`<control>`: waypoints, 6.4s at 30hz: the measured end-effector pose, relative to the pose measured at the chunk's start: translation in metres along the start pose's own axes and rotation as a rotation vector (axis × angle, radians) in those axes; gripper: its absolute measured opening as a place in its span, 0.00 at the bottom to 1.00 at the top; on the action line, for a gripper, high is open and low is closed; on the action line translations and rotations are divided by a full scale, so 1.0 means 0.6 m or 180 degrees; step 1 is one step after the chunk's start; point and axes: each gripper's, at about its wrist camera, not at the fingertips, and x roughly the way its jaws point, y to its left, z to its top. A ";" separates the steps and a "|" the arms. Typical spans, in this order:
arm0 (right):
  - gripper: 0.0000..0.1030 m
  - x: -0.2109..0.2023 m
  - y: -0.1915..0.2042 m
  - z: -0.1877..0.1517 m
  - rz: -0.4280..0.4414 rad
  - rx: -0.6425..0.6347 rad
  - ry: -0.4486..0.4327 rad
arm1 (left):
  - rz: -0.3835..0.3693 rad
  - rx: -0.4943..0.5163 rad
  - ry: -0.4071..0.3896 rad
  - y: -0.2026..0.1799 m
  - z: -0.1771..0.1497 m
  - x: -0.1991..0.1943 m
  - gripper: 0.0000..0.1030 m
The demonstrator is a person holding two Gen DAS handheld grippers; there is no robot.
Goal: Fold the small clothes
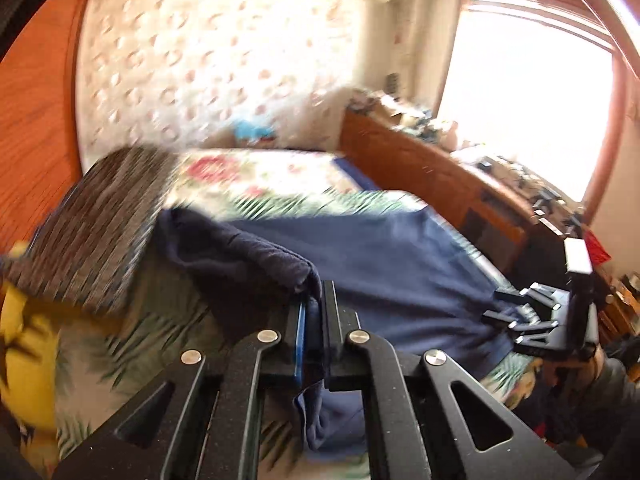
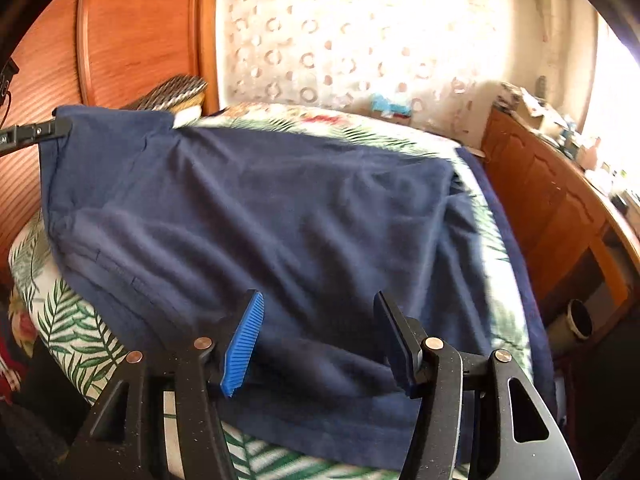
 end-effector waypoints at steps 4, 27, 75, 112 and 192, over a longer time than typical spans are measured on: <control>0.58 -0.018 -0.037 -0.004 -0.0107 0.0171 -0.0060 | -0.0325 0.0118 -0.0136 -0.064 0.052 0.007 0.06; 0.58 -0.049 -0.112 -0.046 -0.0237 0.0638 -0.0156 | -0.0859 0.0751 0.0243 -0.266 0.098 0.094 0.45; 0.58 0.129 0.057 0.125 0.0770 -0.0443 0.0123 | 0.0356 0.0081 0.0217 0.017 -0.048 0.030 0.67; 0.04 0.174 0.058 0.180 0.0993 -0.0662 0.0223 | 0.0270 -0.0001 0.0242 0.030 -0.065 0.034 0.67; 0.03 -0.184 -0.208 -0.011 0.0005 0.0436 -0.0172 | -0.0357 0.0409 0.0851 -0.134 -0.136 0.144 0.54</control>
